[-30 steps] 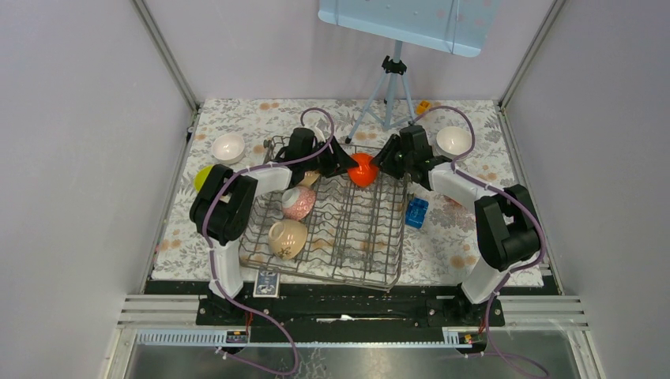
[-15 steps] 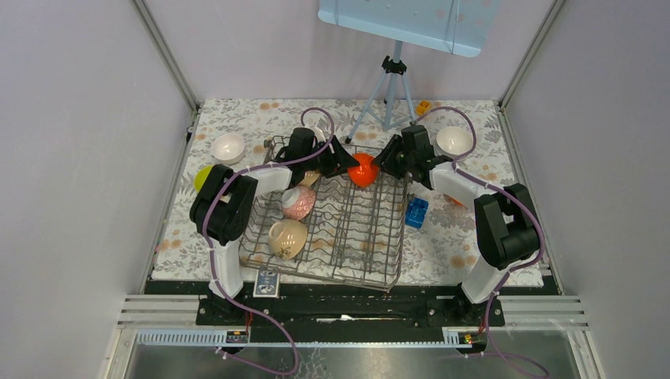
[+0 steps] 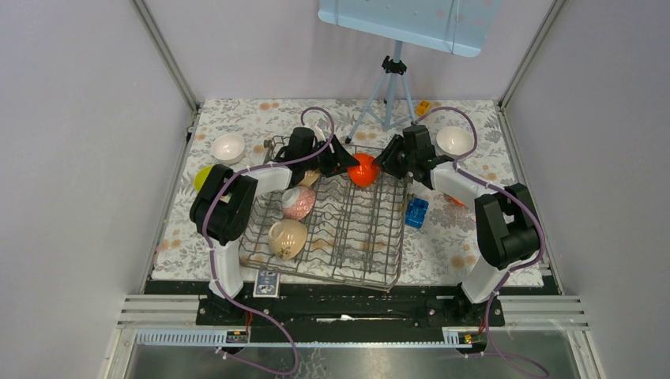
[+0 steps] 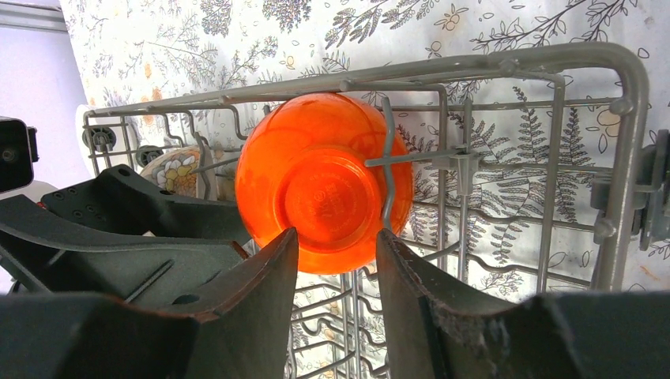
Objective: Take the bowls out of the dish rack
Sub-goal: Pick up the bowl from the dish rack.
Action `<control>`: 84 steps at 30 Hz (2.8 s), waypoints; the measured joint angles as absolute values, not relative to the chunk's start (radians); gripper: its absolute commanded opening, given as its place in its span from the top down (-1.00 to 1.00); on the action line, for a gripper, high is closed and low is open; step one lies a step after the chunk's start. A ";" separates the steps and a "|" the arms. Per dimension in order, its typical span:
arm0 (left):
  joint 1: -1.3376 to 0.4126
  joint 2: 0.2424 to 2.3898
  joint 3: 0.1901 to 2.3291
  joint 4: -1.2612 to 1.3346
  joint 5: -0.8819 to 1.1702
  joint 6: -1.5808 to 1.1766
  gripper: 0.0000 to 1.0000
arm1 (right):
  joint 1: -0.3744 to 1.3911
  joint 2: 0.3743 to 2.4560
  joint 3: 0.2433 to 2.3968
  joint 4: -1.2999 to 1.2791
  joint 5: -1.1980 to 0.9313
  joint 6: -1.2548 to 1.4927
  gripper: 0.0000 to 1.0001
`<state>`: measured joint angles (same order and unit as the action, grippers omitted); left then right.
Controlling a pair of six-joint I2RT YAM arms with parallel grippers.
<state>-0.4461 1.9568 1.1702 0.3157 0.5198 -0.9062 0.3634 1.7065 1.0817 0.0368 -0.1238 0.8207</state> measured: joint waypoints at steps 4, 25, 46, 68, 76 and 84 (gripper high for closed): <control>-0.446 1.957 1.171 0.315 0.520 -0.905 -0.16 | 0.362 1.707 1.082 0.036 -0.125 0.820 0.01; -0.446 1.913 1.172 0.289 0.516 -0.871 -0.17 | 0.352 1.707 1.062 0.040 -0.126 0.820 0.02; -0.452 1.911 1.171 0.355 0.572 -0.915 0.06 | 0.350 1.707 1.051 0.062 -0.164 0.820 0.10; -0.498 1.968 1.169 0.492 0.583 -0.984 0.45 | 0.331 1.708 1.013 0.065 -0.178 0.819 0.11; -0.498 1.985 1.169 0.520 0.584 -0.998 0.86 | 0.326 1.708 1.008 0.065 -0.179 0.817 0.08; -0.503 1.987 1.169 0.582 0.585 -1.000 1.00 | 0.325 1.691 0.995 0.054 -0.177 0.806 -0.18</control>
